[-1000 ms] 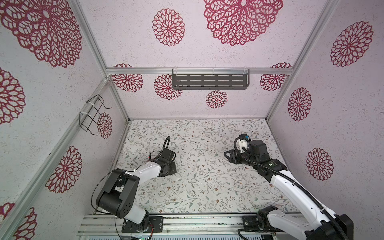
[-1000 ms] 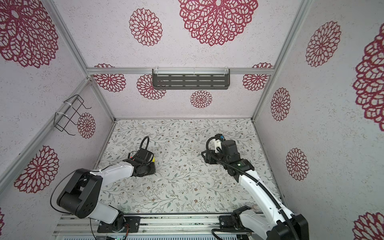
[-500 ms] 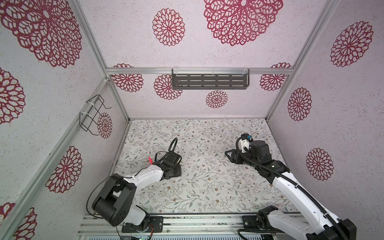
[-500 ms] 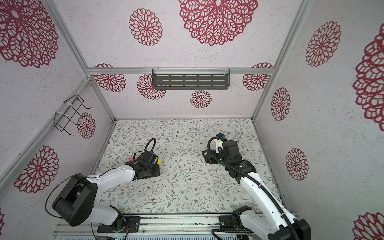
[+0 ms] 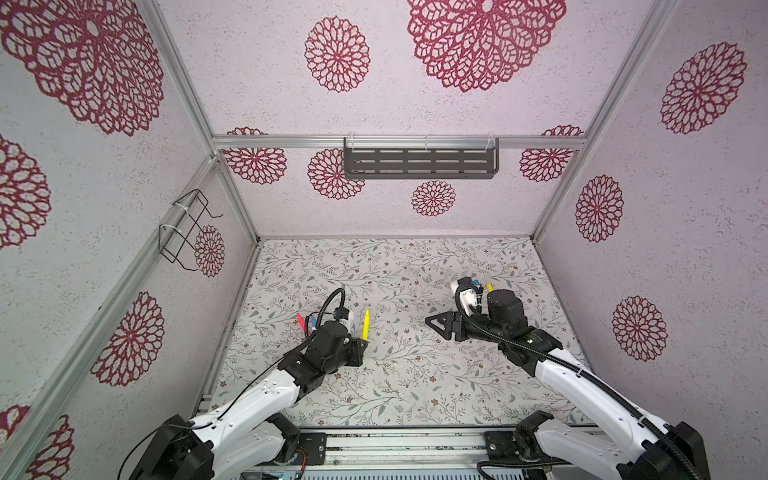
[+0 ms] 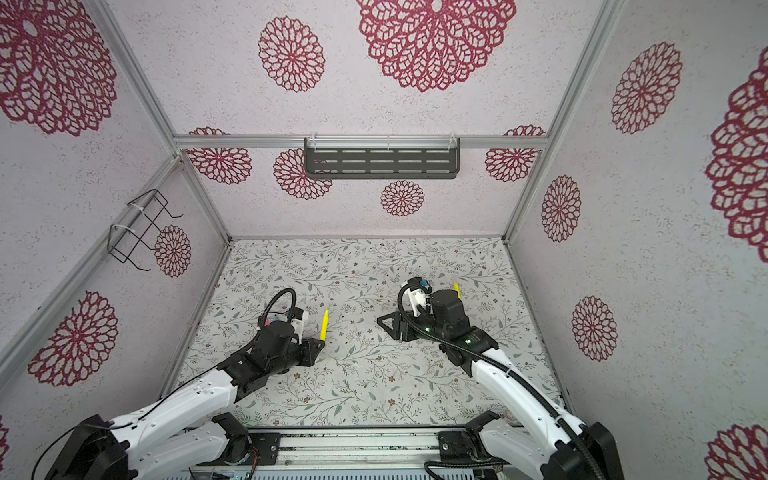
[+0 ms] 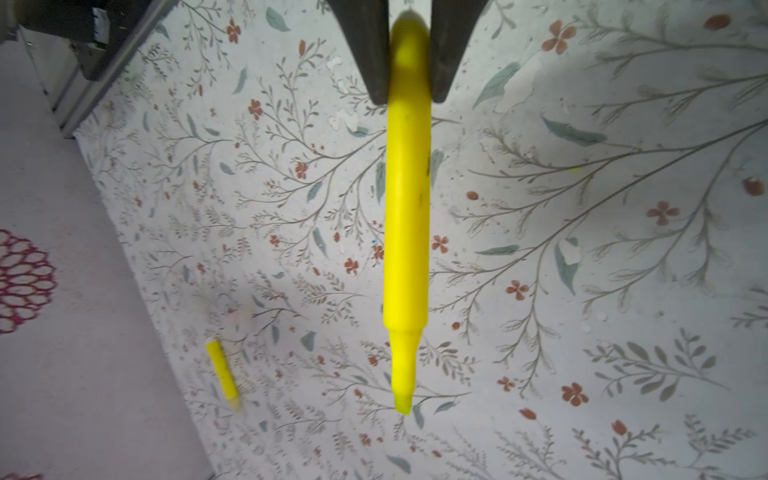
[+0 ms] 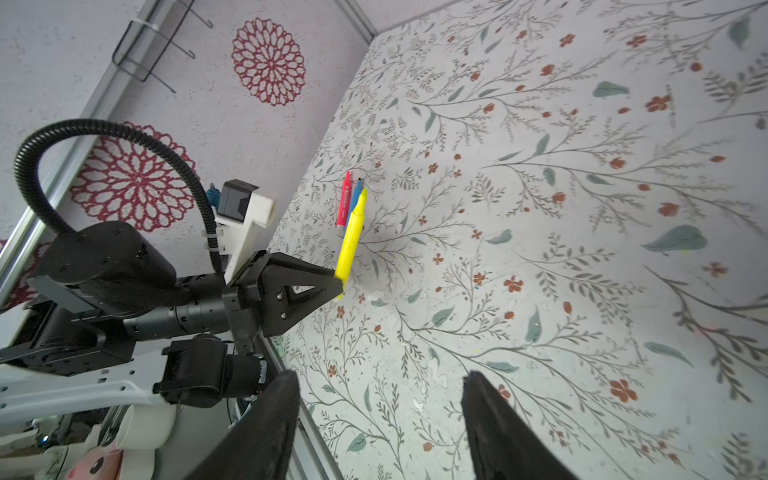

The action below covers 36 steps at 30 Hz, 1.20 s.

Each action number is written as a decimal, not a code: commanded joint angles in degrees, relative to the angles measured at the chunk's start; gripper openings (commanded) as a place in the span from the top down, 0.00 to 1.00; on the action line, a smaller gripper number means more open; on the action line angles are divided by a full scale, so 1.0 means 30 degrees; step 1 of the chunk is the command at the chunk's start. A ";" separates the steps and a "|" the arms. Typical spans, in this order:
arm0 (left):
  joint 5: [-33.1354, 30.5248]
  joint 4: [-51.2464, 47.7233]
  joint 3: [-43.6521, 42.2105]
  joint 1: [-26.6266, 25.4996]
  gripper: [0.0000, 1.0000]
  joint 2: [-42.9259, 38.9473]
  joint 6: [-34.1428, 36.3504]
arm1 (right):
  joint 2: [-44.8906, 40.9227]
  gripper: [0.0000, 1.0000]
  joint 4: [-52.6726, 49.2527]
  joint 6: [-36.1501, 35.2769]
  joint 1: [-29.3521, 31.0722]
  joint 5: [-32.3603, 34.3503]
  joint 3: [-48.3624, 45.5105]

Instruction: Insert the pens into the pen caps

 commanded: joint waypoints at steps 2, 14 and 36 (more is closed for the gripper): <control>0.0397 0.1740 -0.0433 -0.0540 0.83 -0.1465 -0.0152 | 0.0912 0.34 0.2130 0.0661 0.1002 -0.0345 0.0484; 0.0143 0.2900 -0.1732 -0.1920 0.83 -0.3712 -0.0811 | 0.3169 0.34 0.6102 0.2777 0.3146 -0.0685 0.0539; -0.1085 0.3808 -0.2267 -0.4059 0.83 -0.4283 -0.1223 | 0.7284 0.37 0.9195 0.4189 0.5557 -0.0431 0.2180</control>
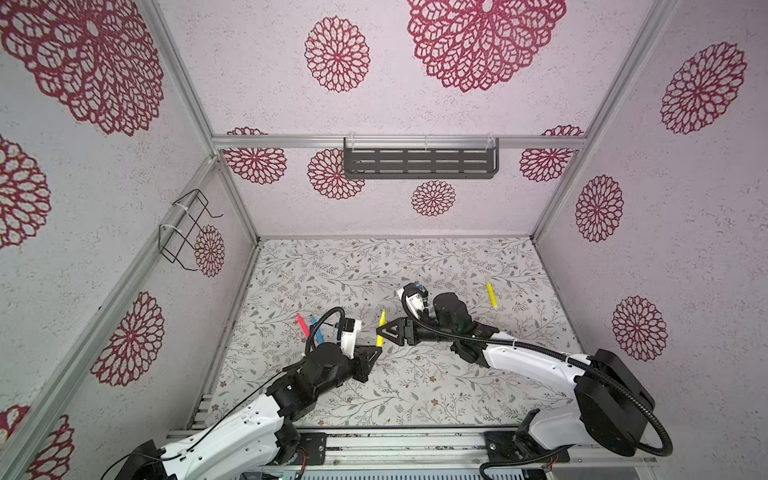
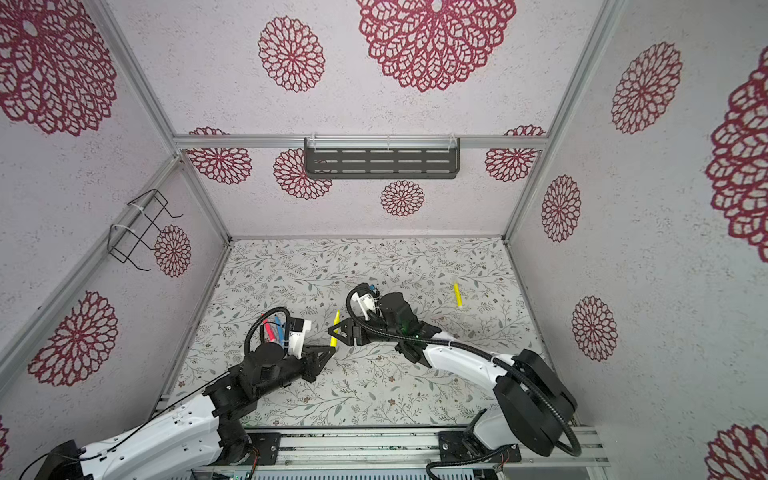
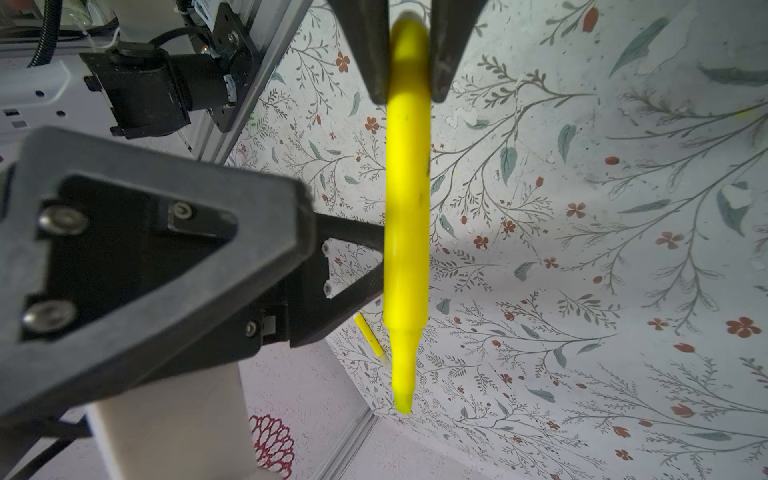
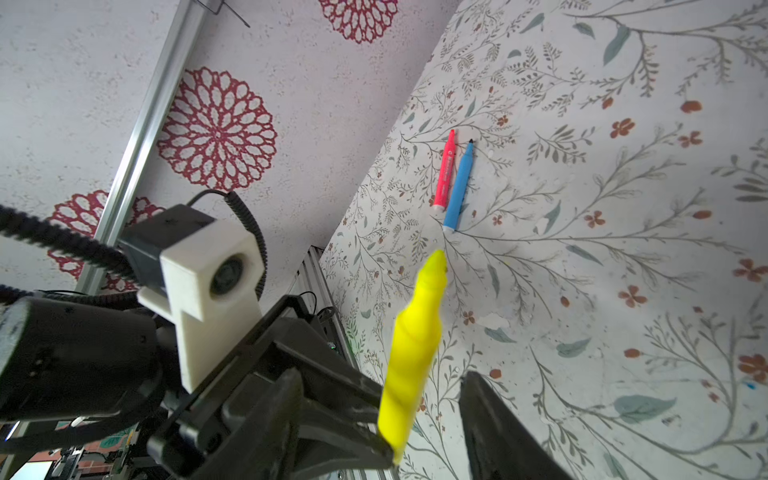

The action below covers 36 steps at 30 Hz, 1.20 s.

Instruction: Insert the pens into the pen caps

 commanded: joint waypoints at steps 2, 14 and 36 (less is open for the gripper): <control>-0.0546 0.0630 -0.0274 -0.0428 0.83 -0.0414 -0.0260 | 0.0281 0.38 0.1100 0.0261 0.0248 -0.0063 0.0737; -0.0937 0.0804 -0.0337 -0.0783 0.83 -0.0402 -0.0262 | 0.0763 0.55 0.1155 0.0211 0.0495 -0.0126 0.0947; -0.0824 0.1083 0.0001 -0.0878 0.50 0.0420 -0.0428 | -0.0138 0.88 0.0716 -0.0127 0.0665 0.0302 0.0412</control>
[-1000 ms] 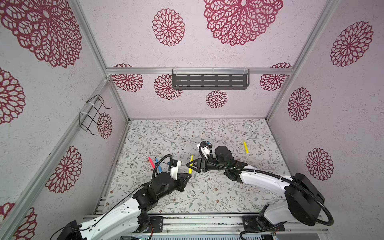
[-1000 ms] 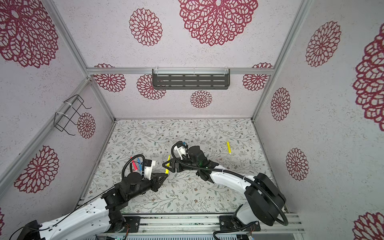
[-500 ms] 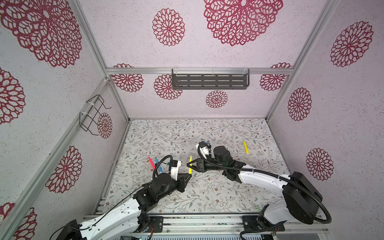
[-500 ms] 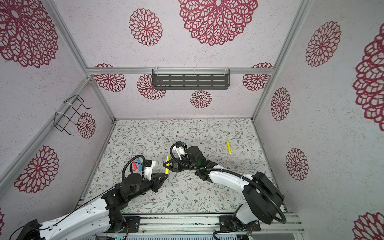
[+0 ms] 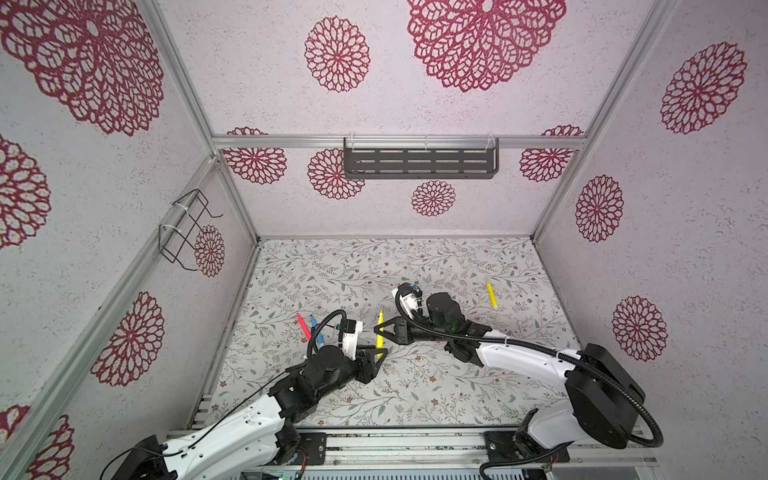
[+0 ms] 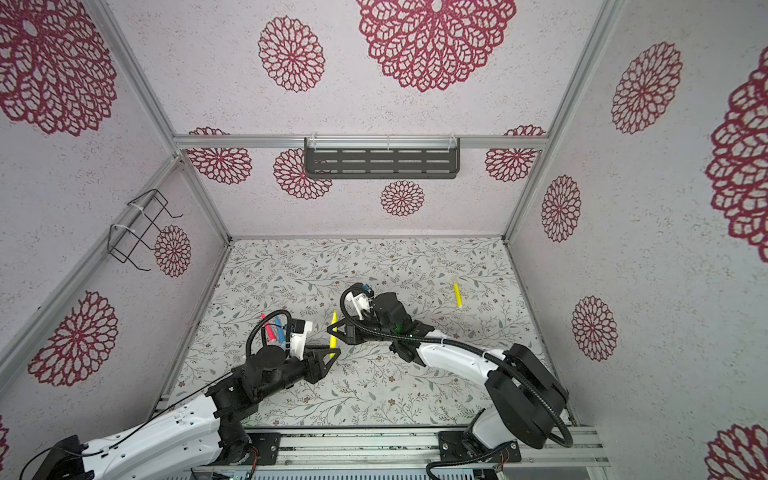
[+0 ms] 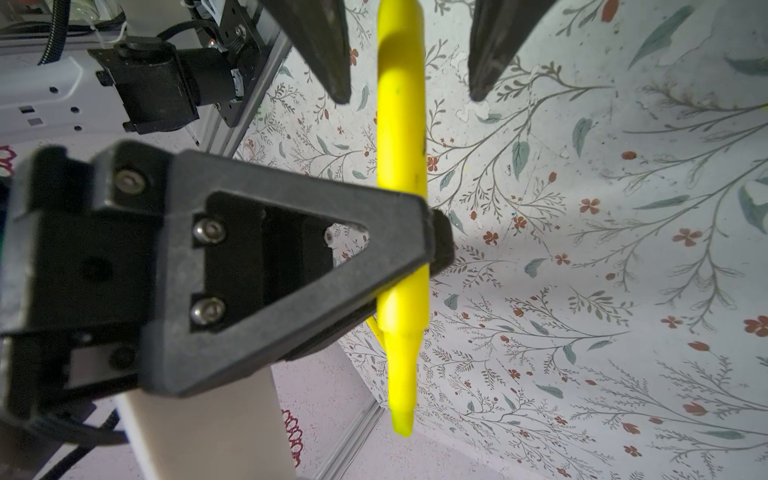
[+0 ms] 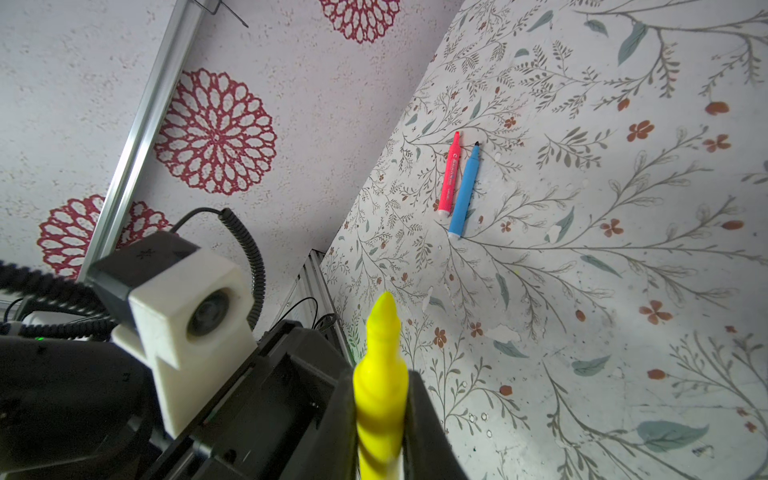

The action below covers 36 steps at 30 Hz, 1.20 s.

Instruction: Insert the pens into the pen caps

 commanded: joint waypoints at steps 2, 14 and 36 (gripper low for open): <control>-0.0011 0.0238 0.0266 -0.0236 0.51 0.0345 -0.0092 | -0.0812 0.88 -0.0092 -0.0643 0.0298 0.0040 0.0145; 0.0748 0.0915 0.0559 -0.0225 0.61 0.1408 -0.0050 | -0.0537 0.88 -0.0402 -0.0891 0.0710 0.0163 0.0420; 0.0059 0.0866 0.0048 -0.0186 0.86 0.0539 -0.0238 | -0.0544 0.88 -0.0201 -0.0828 0.1106 0.0455 0.0264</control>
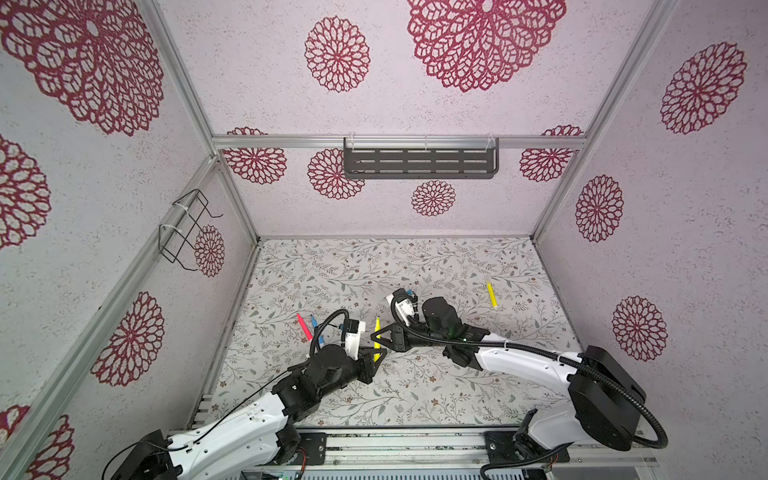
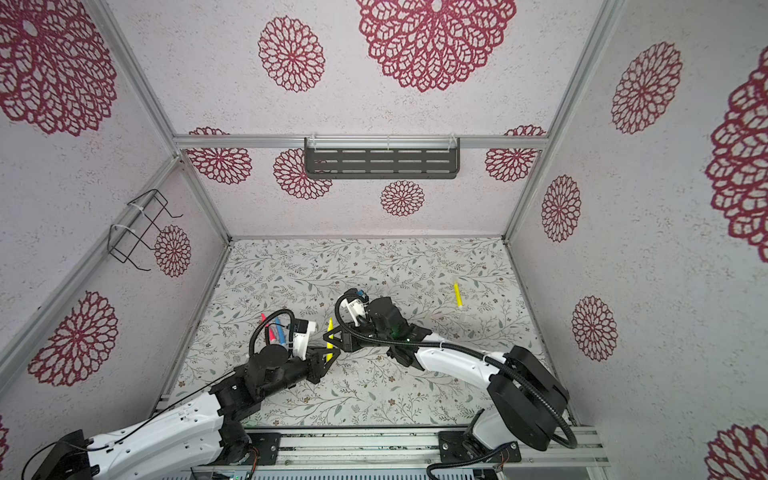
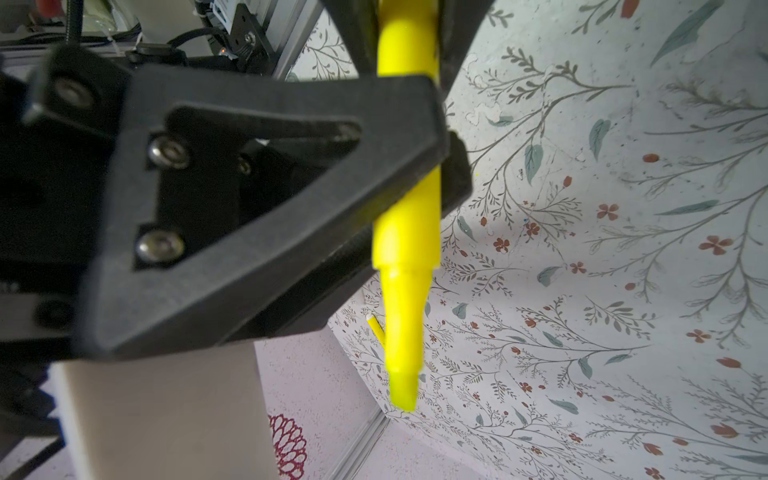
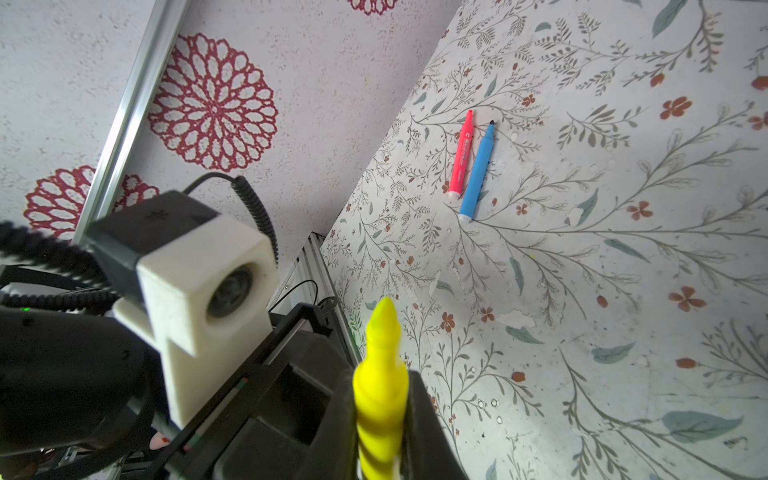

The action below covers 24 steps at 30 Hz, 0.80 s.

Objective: Insert the pens into the pen caps
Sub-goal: 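Open the right gripper and pull it back from the highlighter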

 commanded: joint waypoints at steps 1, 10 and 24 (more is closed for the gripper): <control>-0.0428 0.0255 -0.0005 -0.0159 0.90 -0.0139 -0.0043 | -0.0405 0.88 0.0421 -0.0289 0.0146 0.0091 0.0270; -0.0476 0.0092 -0.0008 -0.0152 1.00 -0.0094 -0.0119 | -0.0965 0.74 0.0244 -0.0354 0.0144 0.0274 0.0248; -0.0985 -0.0655 -0.0480 -0.0145 1.00 -0.1975 -0.0077 | -0.5331 0.40 -0.4914 -0.2227 -0.0761 0.4026 -0.0422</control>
